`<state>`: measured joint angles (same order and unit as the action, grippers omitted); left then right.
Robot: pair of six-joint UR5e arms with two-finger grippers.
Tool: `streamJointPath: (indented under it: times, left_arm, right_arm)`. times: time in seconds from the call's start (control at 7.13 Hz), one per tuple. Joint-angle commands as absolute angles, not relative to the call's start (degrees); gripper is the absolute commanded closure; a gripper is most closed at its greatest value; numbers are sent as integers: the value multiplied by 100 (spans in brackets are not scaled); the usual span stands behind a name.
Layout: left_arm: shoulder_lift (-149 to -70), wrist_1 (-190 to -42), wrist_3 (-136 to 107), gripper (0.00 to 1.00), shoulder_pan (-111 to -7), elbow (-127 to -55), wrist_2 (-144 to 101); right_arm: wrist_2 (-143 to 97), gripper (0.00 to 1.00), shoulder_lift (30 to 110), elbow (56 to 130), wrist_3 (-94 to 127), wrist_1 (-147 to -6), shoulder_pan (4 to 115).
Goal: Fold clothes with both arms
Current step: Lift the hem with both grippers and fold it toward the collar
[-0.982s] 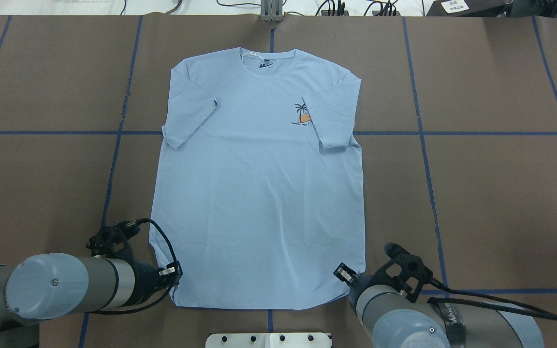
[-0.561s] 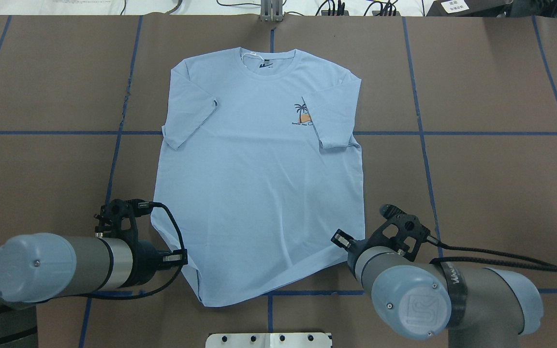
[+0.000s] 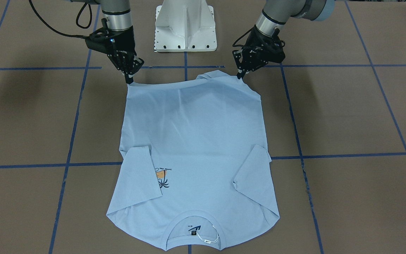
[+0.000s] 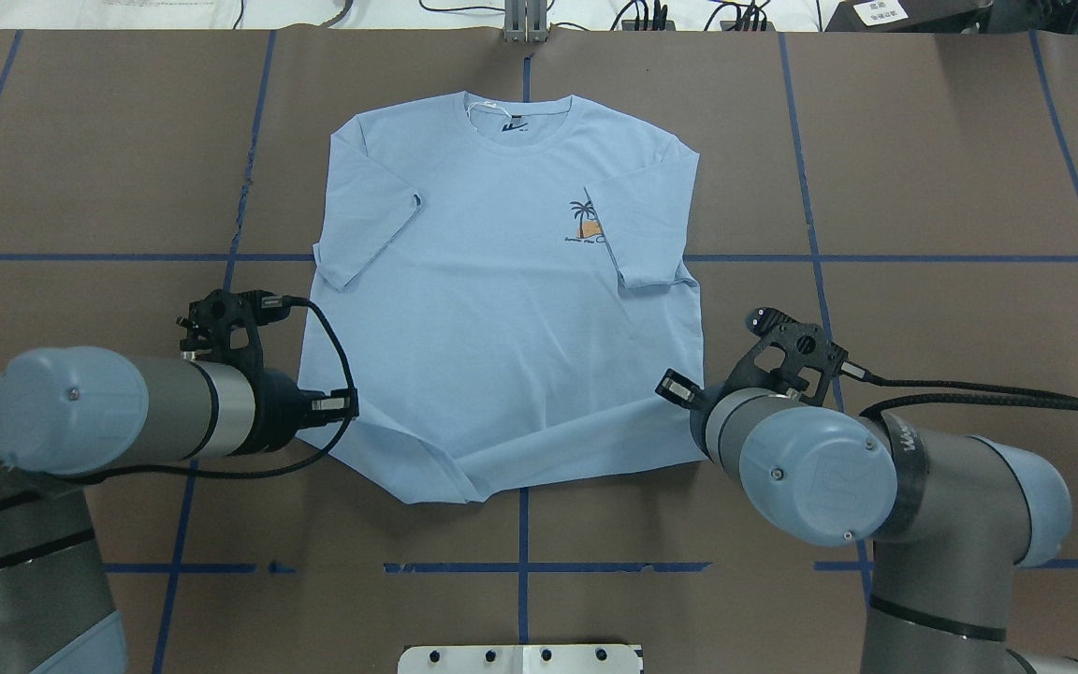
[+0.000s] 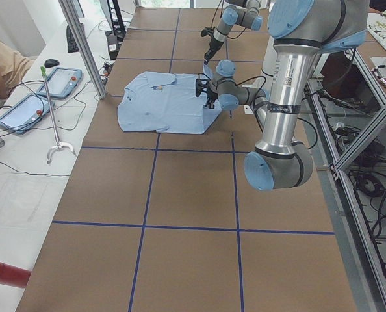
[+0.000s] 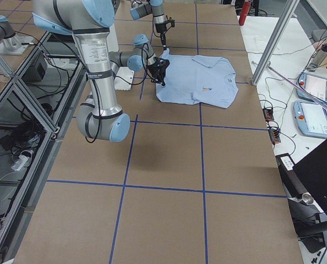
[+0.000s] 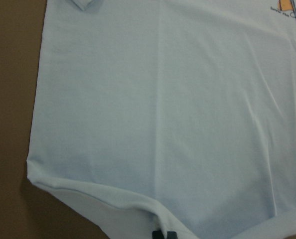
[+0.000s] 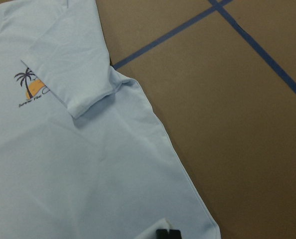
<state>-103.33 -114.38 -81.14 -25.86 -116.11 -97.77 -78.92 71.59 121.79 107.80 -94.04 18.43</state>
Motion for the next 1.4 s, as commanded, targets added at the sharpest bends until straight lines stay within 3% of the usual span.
streamJointPath:
  times: [0.0,0.28,0.56,0.84,1.26]
  left_arm:
    - [-10791,-11478,-8086,100,-3126,-10980,-9773]
    - [-11326,-11548,-8095,100,-3610,-10208,-9695]
    - [-11592,-12562,-8069,100,-4234,-9086,-9686]
    - [-11986,-13007,-8077,100,-4639,-8204,-9642]
    - [-12435,-13649,-8086,100,-4641,-7217,-9607]
  right_arm:
    - [-8232,100,6796,11710,10102,-9396,2545]
    - [-8699,100,6418,11095,9433,-9369,3267]
    - [-8832,100,5664,9790,9159,-9160,3742]
    - [-9278,100,5468,8723,9141,-8125,4207]
    - [-9378,100,5046,7983,9044,-8060,4307]
